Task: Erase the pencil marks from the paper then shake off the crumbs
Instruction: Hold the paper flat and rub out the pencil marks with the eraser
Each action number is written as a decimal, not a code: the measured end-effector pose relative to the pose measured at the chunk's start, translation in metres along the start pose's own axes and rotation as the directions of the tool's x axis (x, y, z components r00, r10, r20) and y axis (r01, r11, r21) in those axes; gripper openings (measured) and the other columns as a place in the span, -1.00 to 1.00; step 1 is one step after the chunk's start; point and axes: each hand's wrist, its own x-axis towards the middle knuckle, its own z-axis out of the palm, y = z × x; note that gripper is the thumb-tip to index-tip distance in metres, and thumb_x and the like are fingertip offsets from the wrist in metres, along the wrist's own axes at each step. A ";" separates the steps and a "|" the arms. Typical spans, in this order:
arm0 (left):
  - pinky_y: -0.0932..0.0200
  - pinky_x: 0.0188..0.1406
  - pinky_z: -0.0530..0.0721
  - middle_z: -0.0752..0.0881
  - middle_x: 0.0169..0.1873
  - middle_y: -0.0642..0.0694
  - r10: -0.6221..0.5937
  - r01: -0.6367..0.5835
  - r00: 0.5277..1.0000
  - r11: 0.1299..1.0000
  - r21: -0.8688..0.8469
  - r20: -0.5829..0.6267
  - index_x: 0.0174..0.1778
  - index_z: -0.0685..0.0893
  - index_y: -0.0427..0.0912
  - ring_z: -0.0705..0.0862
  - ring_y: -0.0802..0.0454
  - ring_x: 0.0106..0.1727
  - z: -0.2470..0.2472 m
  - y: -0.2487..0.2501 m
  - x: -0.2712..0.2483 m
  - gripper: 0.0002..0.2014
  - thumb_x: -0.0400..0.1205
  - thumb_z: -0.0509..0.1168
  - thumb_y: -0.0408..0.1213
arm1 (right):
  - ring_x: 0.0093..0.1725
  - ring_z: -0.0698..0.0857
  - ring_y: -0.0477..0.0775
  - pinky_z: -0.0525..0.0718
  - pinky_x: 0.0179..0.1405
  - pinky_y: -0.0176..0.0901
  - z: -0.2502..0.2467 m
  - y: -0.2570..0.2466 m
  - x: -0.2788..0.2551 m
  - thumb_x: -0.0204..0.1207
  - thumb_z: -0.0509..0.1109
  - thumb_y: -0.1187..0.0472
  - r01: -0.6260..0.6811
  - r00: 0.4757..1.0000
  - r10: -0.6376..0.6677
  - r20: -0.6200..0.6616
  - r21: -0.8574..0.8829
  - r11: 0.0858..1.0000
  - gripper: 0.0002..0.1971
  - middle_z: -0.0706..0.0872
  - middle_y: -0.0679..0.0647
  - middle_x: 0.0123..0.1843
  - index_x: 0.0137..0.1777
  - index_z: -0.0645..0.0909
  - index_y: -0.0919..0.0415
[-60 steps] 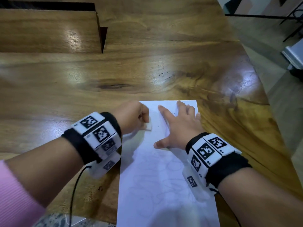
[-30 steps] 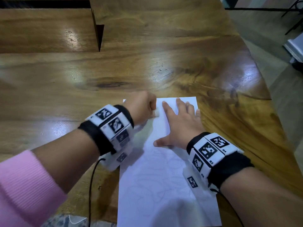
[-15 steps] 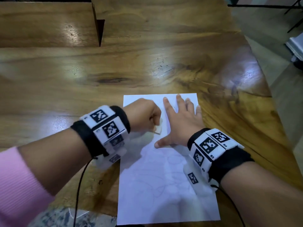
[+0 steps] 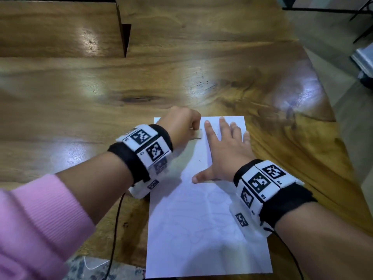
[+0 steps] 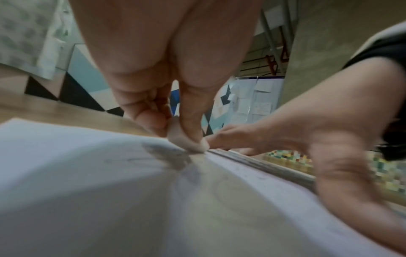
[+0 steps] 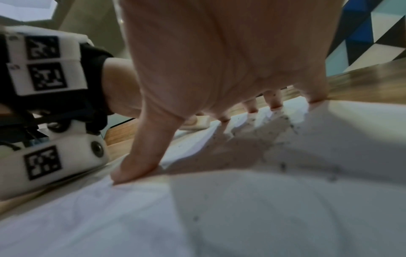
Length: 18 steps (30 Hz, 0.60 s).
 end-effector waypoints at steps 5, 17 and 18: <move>0.47 -0.48 0.28 0.49 -0.51 0.12 0.096 -0.103 0.948 0.995 0.008 0.304 -0.38 0.63 -0.09 0.44 0.18 -0.43 0.001 -0.016 -0.034 -0.89 0.42 0.42 -0.30 | 0.64 -0.32 0.33 -0.18 0.57 0.41 0.000 0.000 0.001 0.00 0.46 -0.53 0.005 1.000 -0.005 0.007 0.010 1.000 0.42 -0.43 0.19 0.65 0.61 -0.46 -0.08; 0.31 -0.25 0.36 0.63 -0.35 0.03 0.065 -0.074 0.957 0.997 0.021 0.281 -0.24 0.74 -0.13 0.54 0.04 -0.22 -0.002 -0.019 -0.048 -0.90 0.43 0.35 -0.39 | 0.64 -0.31 0.34 -0.17 0.57 0.42 -0.003 -0.002 0.001 0.00 0.47 -0.51 -0.004 1.000 0.004 0.018 -0.001 1.000 0.42 -0.42 0.19 0.66 0.61 -0.46 -0.10; 0.31 -0.23 0.37 0.59 -0.40 0.06 0.032 -0.036 0.975 0.999 0.012 0.219 -0.24 0.74 -0.14 0.55 0.02 -0.22 -0.004 -0.017 -0.039 -0.89 0.43 0.34 -0.41 | 0.64 -0.32 0.34 -0.17 0.57 0.42 -0.002 -0.002 0.001 0.00 0.47 -0.51 -0.004 1.000 0.004 0.020 0.000 1.000 0.41 -0.42 0.19 0.66 0.61 -0.46 -0.10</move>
